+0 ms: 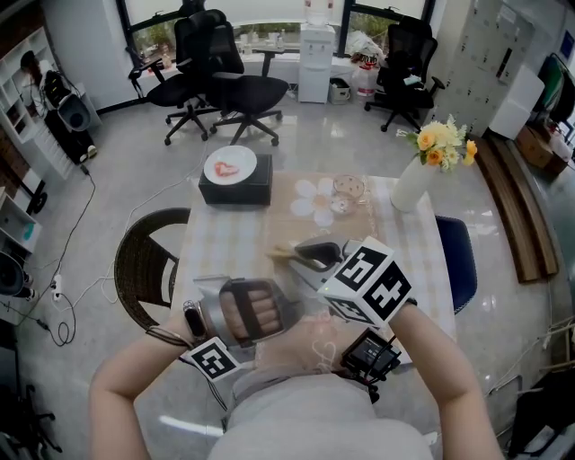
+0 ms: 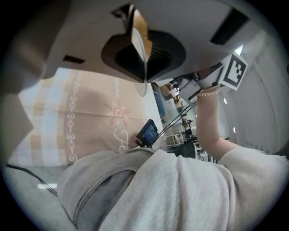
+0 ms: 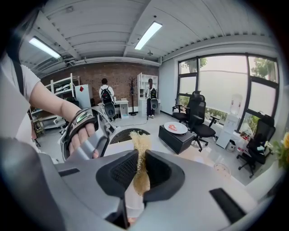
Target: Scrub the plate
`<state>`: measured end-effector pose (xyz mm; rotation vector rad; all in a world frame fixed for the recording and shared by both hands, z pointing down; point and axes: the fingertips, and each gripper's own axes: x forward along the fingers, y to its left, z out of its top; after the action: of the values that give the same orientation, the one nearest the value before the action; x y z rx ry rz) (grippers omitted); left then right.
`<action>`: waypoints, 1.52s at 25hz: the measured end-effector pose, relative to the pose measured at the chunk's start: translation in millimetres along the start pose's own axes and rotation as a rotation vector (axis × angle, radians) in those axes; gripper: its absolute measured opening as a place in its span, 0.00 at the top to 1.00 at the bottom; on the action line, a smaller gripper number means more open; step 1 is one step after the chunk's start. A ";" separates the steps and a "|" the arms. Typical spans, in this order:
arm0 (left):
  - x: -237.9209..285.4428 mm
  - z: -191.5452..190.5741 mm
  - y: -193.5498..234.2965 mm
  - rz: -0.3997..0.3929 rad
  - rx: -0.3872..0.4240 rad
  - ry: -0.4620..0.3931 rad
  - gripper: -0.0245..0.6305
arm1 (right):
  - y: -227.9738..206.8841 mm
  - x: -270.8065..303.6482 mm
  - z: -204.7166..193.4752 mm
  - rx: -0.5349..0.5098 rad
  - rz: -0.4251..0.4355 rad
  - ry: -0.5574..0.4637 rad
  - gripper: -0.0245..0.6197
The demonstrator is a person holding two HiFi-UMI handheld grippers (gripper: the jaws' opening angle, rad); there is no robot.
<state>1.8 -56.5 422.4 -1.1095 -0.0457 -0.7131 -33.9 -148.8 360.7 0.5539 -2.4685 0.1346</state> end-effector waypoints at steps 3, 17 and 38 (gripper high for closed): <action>0.5 4.2 -0.3 0.002 0.003 -0.010 0.93 | -9.8 4.9 -4.7 0.014 -0.012 0.015 0.88; -3.0 7.1 0.9 0.000 0.009 -0.023 0.93 | -41.9 18.9 -29.6 0.101 -0.054 0.083 0.88; -3.9 -2.6 4.4 0.019 -0.033 0.003 0.93 | -63.3 15.6 -86.2 0.274 -0.120 0.120 0.88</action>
<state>0.4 -55.6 416.2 -1.1395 -0.0212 -0.7008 27.3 -192.9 438.0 0.7840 -2.3081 0.4496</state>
